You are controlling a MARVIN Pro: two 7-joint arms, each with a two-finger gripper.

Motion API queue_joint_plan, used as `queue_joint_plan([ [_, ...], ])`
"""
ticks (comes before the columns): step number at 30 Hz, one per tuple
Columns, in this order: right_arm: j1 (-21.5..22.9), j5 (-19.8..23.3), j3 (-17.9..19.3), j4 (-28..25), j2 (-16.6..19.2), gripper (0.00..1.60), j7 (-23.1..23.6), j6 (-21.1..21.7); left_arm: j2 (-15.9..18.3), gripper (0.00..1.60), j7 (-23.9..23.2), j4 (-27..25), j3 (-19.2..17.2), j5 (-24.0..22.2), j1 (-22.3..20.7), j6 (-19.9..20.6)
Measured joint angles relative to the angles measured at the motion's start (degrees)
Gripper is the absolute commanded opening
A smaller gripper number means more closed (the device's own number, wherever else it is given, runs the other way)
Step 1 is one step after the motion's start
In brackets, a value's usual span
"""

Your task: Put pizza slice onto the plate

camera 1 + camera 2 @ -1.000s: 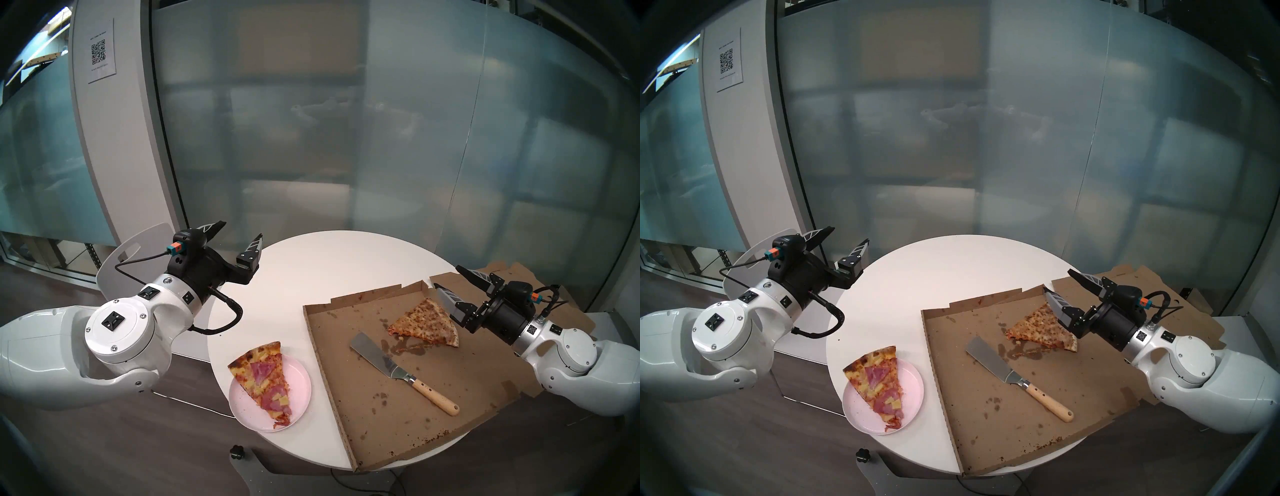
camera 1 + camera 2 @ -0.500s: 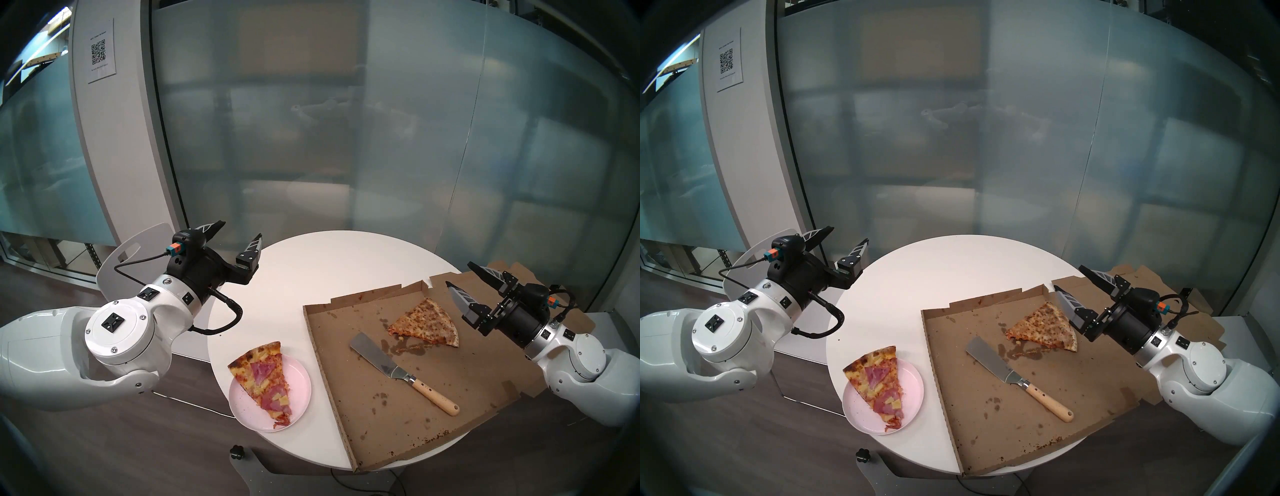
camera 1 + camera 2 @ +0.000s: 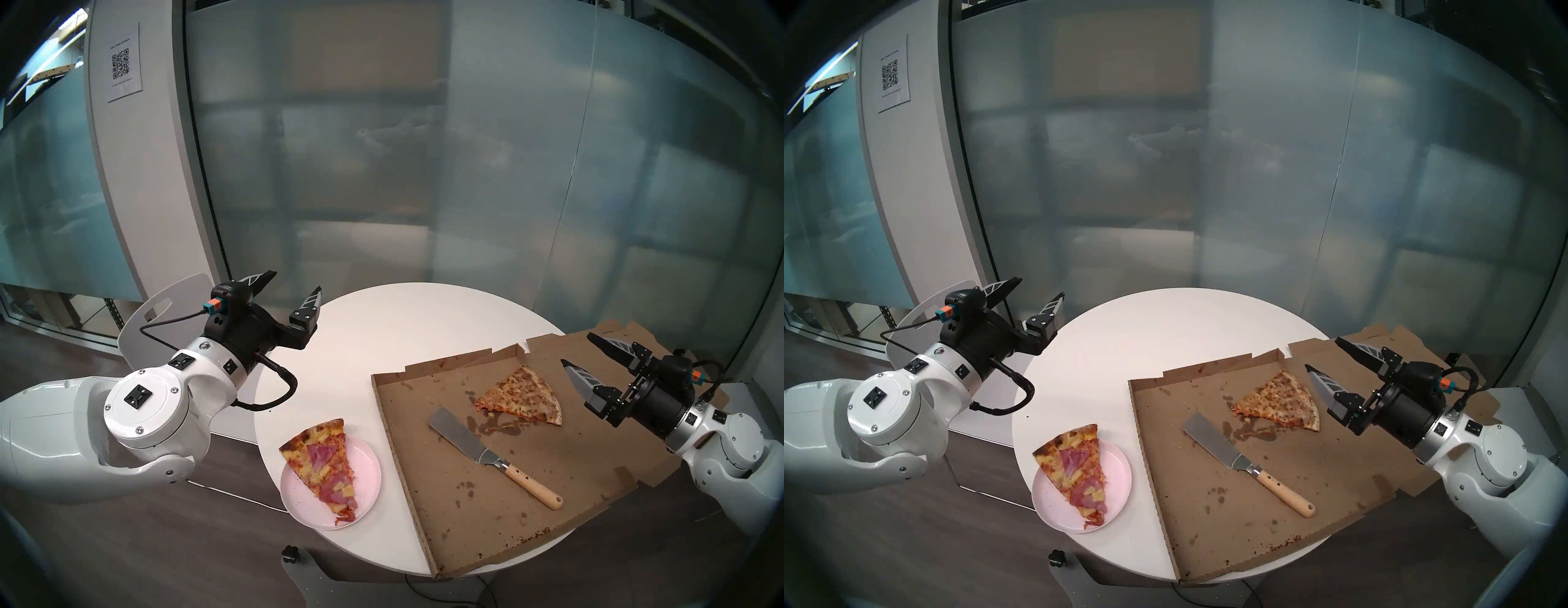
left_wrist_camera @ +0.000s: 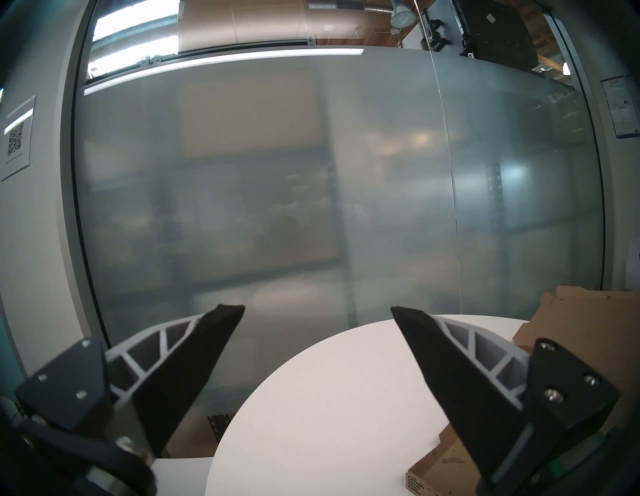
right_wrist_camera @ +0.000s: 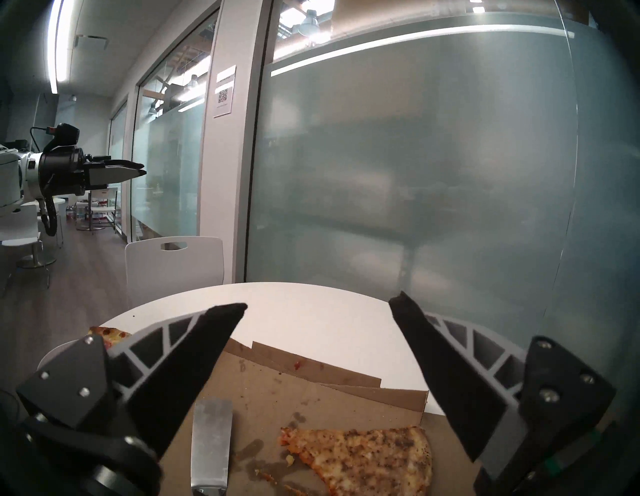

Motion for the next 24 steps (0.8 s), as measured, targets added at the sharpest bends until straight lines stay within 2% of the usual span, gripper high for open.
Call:
queue_joint_plan([
  [4,-1.68,0.29,3.36,-1.40,-2.16,1.60,1.40,2.96,0.02,1.60,-0.18,0.00,0.03,0.02,0.00,-0.11],
  [8,-2.60,0.57,4.73,-2.20,-3.46,1.60,2.20,4.53,0.05,1.60,-0.29,0.00,0.05,0.04,-0.01,-0.20],
  [24,-3.31,0.80,5.70,-3.00,-5.58,1.60,3.34,6.18,0.11,1.60,-0.41,0.00,0.11,0.06,-0.03,-0.33],
])
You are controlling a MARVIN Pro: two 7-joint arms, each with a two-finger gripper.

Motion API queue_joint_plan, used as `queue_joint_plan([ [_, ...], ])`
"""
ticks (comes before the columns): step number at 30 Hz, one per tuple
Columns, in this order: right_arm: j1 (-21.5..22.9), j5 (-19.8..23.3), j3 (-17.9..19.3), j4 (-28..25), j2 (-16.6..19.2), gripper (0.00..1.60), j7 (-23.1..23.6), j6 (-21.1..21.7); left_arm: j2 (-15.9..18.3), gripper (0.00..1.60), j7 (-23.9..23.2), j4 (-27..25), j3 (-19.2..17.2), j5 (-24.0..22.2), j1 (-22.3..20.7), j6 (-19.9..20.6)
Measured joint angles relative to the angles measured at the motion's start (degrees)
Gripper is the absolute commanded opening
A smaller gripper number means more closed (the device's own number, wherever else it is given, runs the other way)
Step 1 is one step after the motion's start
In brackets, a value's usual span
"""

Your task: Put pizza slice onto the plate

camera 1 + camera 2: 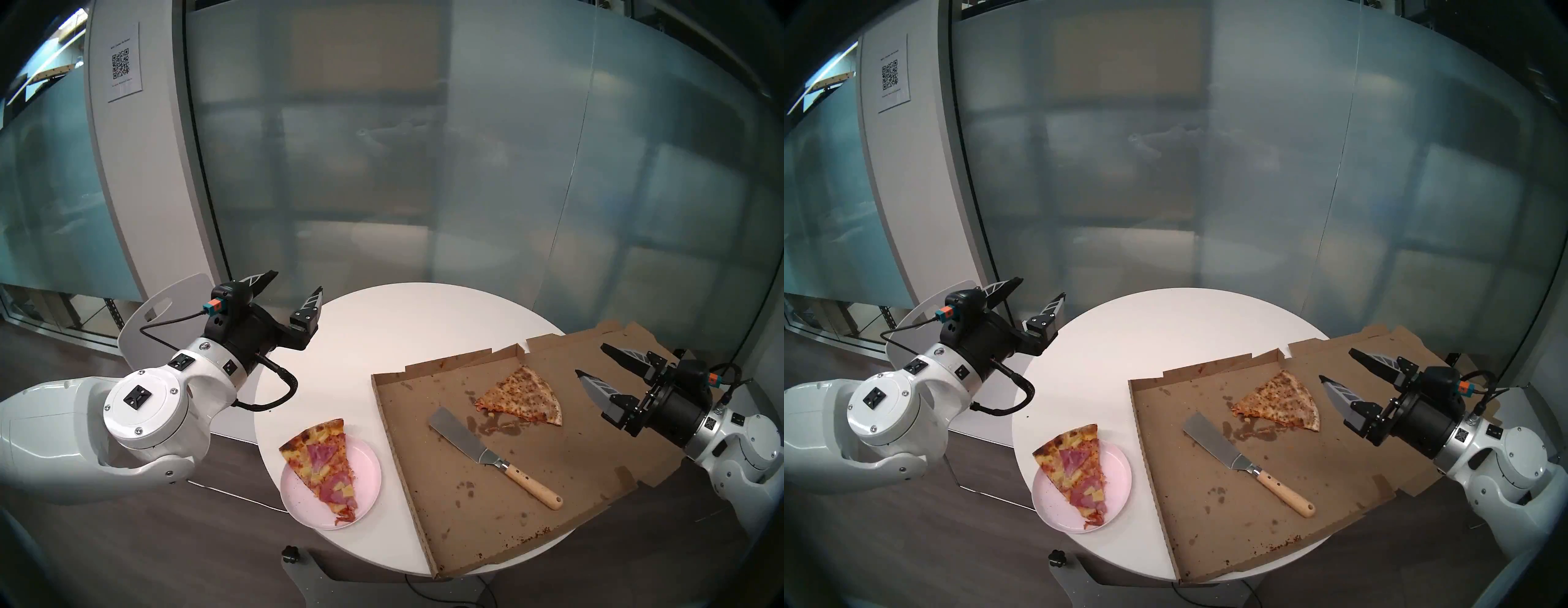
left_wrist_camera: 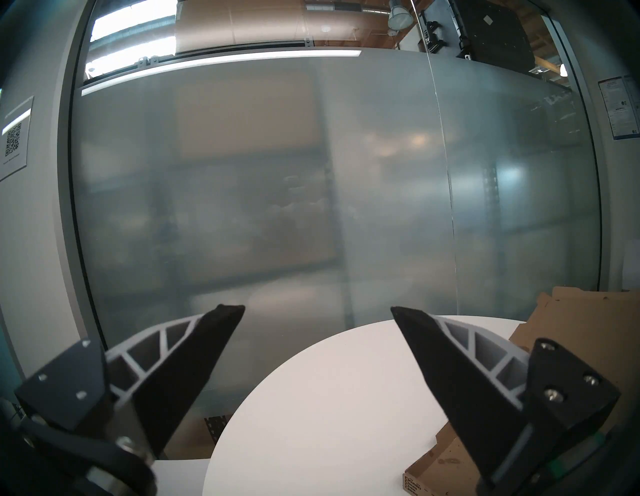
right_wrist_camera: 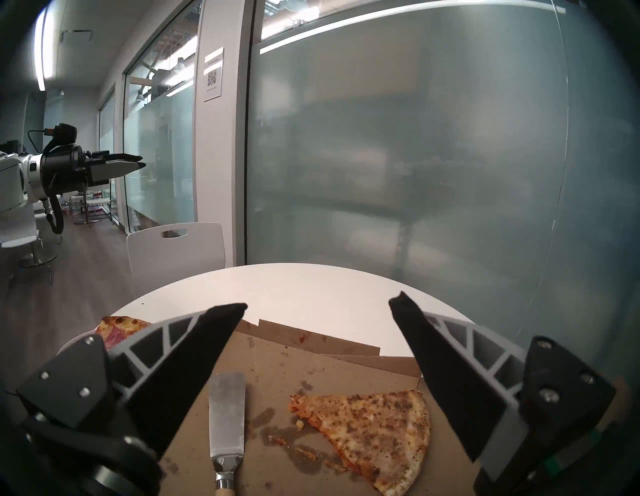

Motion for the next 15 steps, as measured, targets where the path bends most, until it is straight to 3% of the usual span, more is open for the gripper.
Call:
queue_joint_plan([
  [15,0.37,-0.04,0.00,-0.06,-0.54,1.60,0.08,-0.03,0.02,1.60,0.06,0.00,0.03,0.02,-0.03,-0.05],
])
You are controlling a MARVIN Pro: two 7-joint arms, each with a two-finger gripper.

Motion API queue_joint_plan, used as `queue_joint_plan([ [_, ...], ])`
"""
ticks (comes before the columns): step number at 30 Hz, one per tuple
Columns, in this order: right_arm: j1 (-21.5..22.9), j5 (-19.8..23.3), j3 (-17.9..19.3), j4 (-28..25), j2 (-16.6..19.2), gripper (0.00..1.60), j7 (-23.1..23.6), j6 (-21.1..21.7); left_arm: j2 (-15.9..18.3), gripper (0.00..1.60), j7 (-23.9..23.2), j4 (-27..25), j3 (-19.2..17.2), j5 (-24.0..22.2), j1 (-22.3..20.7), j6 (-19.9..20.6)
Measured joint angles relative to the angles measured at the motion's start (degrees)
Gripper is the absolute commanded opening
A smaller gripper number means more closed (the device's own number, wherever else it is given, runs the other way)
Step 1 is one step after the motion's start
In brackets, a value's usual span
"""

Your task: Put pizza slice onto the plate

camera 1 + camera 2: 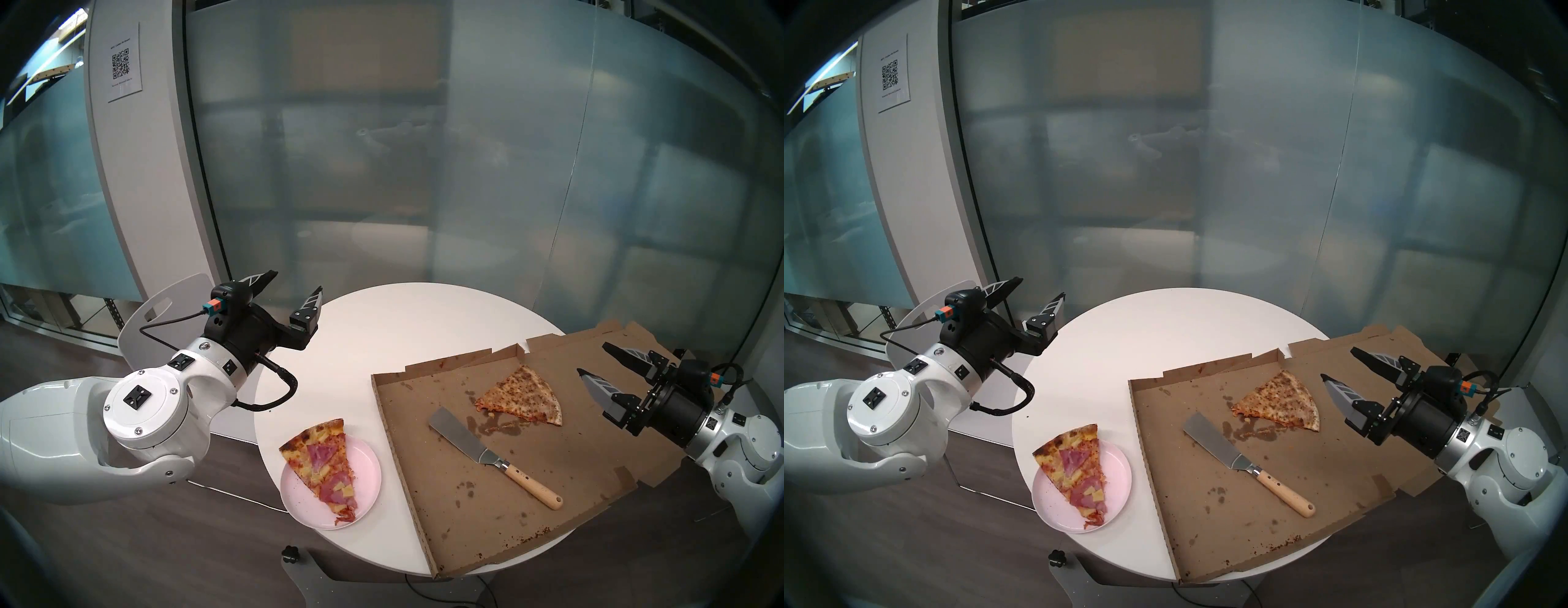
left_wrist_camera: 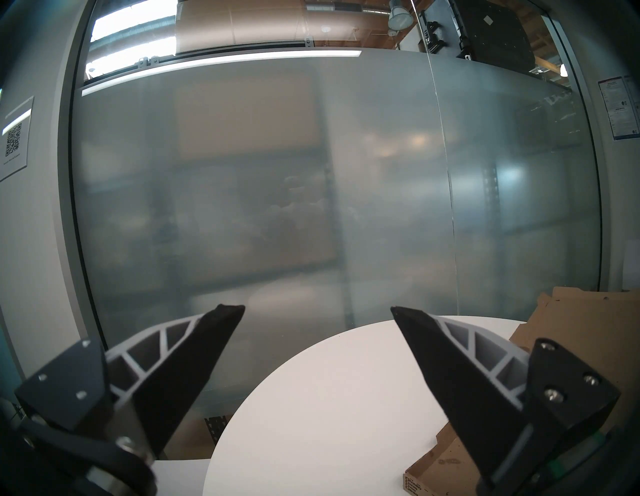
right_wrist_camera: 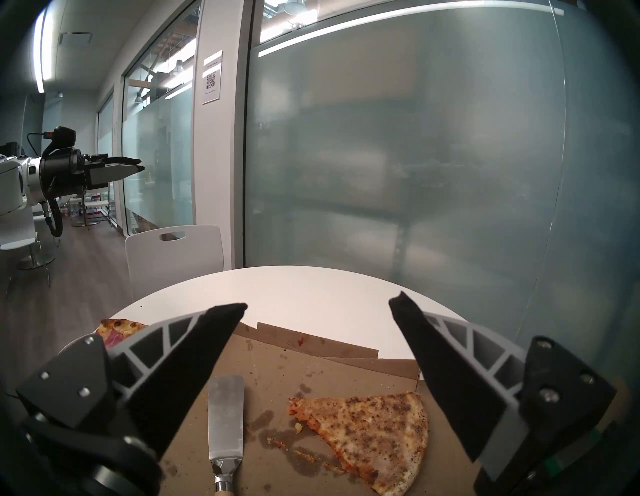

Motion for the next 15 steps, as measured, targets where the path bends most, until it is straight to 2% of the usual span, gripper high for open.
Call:
queue_joint_plan([
  [15,0.22,-0.03,-0.01,-0.01,-0.04,1.60,-0.04,0.01,0.00,1.60,0.01,0.00,0.04,0.00,-0.03,-0.02],
])
